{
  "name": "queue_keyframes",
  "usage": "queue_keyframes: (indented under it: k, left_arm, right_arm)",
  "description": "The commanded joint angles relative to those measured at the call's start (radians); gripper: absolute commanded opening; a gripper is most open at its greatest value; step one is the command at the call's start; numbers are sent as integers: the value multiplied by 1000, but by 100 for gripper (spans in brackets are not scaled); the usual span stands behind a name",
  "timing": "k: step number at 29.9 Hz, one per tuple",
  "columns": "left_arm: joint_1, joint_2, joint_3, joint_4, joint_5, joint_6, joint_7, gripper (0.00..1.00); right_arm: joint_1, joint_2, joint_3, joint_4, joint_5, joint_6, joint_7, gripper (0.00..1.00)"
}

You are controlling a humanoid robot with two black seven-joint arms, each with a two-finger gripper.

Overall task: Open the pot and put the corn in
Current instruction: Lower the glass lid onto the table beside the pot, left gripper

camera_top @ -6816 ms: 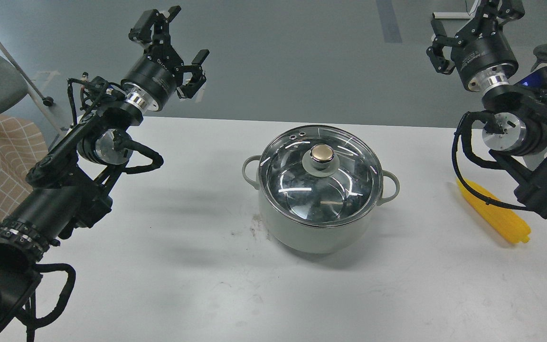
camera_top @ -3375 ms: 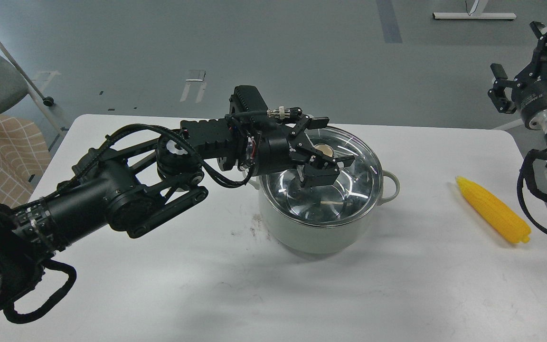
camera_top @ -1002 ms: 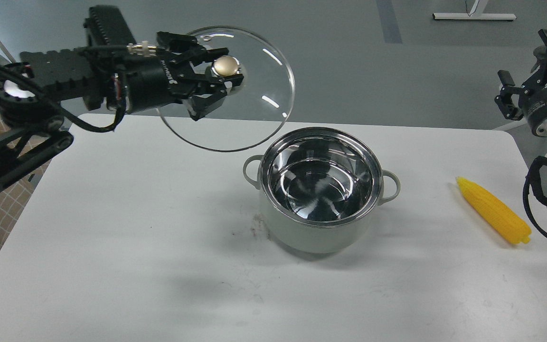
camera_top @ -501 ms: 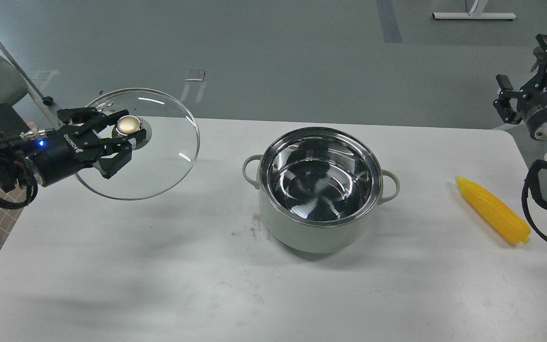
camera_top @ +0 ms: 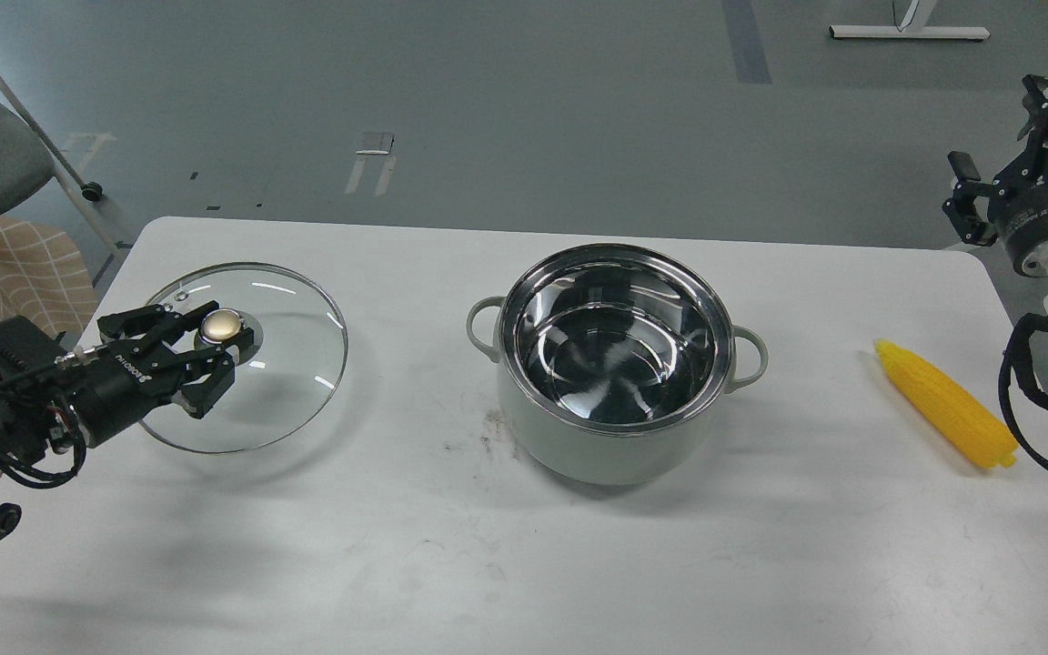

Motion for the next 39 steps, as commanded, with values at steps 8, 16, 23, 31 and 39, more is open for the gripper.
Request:
queue_keyframes:
  k: [8,16,23,31,39]
  left_arm:
    - [6,-103,1,96,-2,3,1,22]
    - [17,-107,-1,103,-4,3,0,30]
    - [24,-107,-1,104,-18,3,0,43]
    - [40,-107,-1,104,-19,1,-25,63]
    - [40,-107,-1,104,-25,3,-33,72]
  right_arm:
    - [-12,-1,0,1,0,0,0,100]
    - [-27,-1,0,3,0,0,0,100]
    - [-29,-1,0,9,0,0,0,100]
    - [-29,-3,0,9,-2,0,0,100]
    - [-29,-3,2,9,-2,0,0,100]
